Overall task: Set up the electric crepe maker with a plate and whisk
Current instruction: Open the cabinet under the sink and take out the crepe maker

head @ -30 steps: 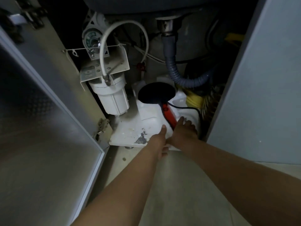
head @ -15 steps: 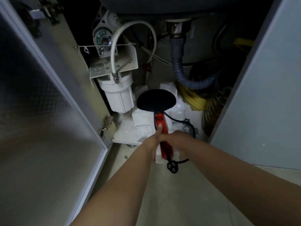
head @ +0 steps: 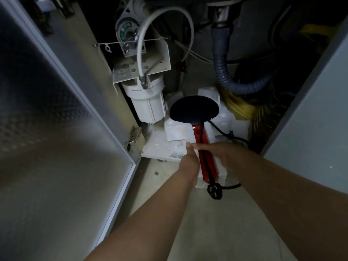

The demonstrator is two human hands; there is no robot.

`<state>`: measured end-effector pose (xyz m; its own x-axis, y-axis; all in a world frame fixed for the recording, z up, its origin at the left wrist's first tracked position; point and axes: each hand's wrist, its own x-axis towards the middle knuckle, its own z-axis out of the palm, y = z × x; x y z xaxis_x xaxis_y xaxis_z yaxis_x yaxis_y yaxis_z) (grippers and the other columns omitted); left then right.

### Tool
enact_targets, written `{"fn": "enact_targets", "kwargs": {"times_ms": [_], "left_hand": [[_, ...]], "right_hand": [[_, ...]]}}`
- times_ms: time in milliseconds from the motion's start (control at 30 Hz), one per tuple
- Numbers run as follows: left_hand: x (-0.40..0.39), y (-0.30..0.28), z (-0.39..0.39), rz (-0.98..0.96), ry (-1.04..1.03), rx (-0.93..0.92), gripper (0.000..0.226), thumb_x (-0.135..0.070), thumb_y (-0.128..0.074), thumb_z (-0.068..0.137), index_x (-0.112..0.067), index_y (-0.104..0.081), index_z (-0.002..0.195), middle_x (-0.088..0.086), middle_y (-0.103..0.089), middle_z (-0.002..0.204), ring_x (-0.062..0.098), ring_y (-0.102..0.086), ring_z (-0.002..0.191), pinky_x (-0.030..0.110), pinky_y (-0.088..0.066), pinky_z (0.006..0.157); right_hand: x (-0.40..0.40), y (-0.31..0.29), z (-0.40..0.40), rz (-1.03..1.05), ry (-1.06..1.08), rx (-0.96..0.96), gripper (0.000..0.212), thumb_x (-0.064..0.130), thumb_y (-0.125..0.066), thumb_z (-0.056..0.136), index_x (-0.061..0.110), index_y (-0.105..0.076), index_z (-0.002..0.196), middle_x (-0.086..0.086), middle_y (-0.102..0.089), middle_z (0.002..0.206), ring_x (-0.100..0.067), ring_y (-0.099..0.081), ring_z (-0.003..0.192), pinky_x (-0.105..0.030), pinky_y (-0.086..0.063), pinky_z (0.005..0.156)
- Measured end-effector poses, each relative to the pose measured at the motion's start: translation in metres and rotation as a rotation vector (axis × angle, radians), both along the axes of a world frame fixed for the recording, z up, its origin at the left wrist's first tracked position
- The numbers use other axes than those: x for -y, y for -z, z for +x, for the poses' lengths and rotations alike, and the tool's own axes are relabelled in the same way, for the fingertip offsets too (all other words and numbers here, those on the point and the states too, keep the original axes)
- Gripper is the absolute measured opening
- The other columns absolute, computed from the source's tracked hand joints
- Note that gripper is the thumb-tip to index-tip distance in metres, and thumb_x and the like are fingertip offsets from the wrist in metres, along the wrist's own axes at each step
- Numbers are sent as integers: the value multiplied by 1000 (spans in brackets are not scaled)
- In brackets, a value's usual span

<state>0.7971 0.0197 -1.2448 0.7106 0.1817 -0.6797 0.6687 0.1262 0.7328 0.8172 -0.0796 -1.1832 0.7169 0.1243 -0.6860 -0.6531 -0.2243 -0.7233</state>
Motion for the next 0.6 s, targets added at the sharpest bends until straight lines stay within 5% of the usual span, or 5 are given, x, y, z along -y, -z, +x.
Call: {"fn": "enact_targets", "kwargs": {"times_ms": [167, 300, 433, 600], "left_hand": [[2, -26, -35, -17, 68, -20, 106, -90, -25, 68, -13, -60, 131, 17, -66, 126, 30, -63, 116, 41, -44, 109], [-2, -108, -91, 37, 156, -102, 82, -69, -20, 94, -8, -57, 134, 14, -60, 131, 27, -56, 124, 22, -38, 101], [-4, -177, -153, 50, 176, -227, 82, -73, -24, 91, -9, -57, 130, 1, -57, 120, 29, -54, 125, 24, -37, 98], [-11, -253, -224, -53, 118, -337, 83, -81, -35, 81, -15, -63, 123, 15, -70, 116, 33, -68, 107, 44, -51, 101]], "right_hand": [[9, -25, -33, 93, 26, -117, 83, 49, -83, 60, 7, -56, 126, -9, -62, 126, -31, -59, 112, -46, -44, 102], [12, -44, -73, 116, -20, -241, 105, 58, -89, 29, 12, -62, 119, -12, -67, 118, -33, -62, 110, -54, -43, 103], [11, -96, -134, 103, -15, -318, 96, 55, -89, 44, 13, -58, 125, -13, -67, 119, -34, -63, 109, -57, -43, 101], [2, -193, -213, 70, 30, -334, 47, 43, -77, 75, 7, -66, 104, -13, -72, 91, -32, -70, 83, -46, -56, 82]]}}
